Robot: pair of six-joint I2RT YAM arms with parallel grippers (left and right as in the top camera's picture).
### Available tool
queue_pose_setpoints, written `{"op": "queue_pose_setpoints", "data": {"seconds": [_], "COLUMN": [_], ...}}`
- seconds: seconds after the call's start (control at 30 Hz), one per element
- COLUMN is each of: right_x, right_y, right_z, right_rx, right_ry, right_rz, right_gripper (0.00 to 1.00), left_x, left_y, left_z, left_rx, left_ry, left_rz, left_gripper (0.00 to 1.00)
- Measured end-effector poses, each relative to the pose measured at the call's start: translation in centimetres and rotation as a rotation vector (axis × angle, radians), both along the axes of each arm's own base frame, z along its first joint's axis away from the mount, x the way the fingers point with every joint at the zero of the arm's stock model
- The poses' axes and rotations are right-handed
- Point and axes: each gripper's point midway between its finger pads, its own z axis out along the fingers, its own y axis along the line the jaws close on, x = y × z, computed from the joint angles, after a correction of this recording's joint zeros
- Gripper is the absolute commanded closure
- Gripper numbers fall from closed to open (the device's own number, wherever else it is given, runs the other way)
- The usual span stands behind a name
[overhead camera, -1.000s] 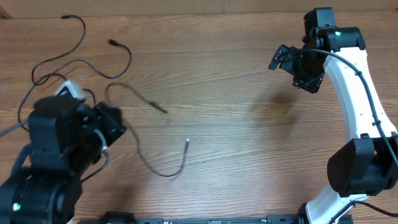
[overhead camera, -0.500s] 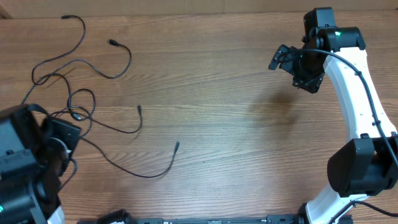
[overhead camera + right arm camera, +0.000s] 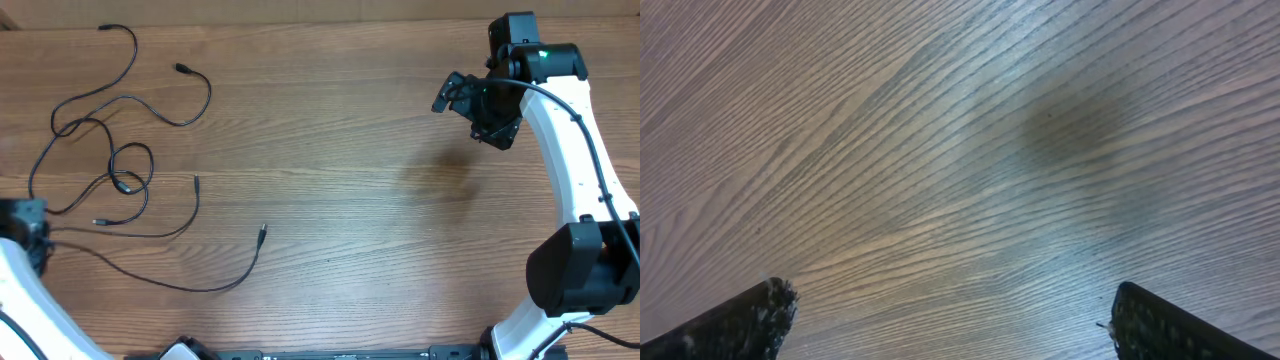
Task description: Untangle cables
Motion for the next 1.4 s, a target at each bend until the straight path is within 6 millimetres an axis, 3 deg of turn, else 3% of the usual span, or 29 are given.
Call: {"op": "queue_pose_setpoints", "data": {"seconds": [0.33,0.47,0.63,0.73,0.87,0.93,0.97,1.17,1.27,1.4], "right_x": [0.0,0.0,0.0,0.0,0.0,0.0,0.0,0.0,0.0,0.0], "right_y": [0.0,0.0,0.0,0.0,0.0,0.0,0.0,0.0,0.0,0.0], "right_z": [0.0,0.0,0.0,0.0,0.0,0.0,0.0,0.0,0.0,0.0], "right_rx": [0.000,0.000,0.000,0.000,0.000,0.000,0.000,0.000,0.000,0.000], "right_ry": [0.000,0.000,0.001,0.000,0.000,0.000,0.001,0.000,0.000,0.000], "right_rz": [0.000,0.000,0.000,0.000,0.000,0.000,0.000,0.000,0.000,0.000], "right_gripper": [0.00,0.00,0.00,0.00,0.00,0.00,0.00,0.00,0.00,0.00], "left_x": [-2.3,-1.7,-0.4,0.3,1.6,2.3,2.7,4.4,4.5,4.4], "left_y": [8.4,9.9,12.1,13.5,15.7,16.6,16.9,17.0,16.5,14.4], "left_z": [-2.7,-3.8,-7.2,-8.2,-8.3,-7.8,-7.5,-7.2,-7.4,-8.5], "left_rx": [0.062,0.079,0.055,0.077,0.159,0.200,0.218,0.220,0.197,0.097], "left_ry": [0.038,0.051,0.099,0.116,0.108,0.086,0.072,-0.002,-0.005,-0.002], "left_rz": [0.210,0.207,0.171,0.120,0.039,0.020,0.010,-0.054,-0.077,-0.118], "left_gripper": [0.96,0.96,0.96,0.96,0.96,0.87,0.87,0.88,0.65,0.53]}}
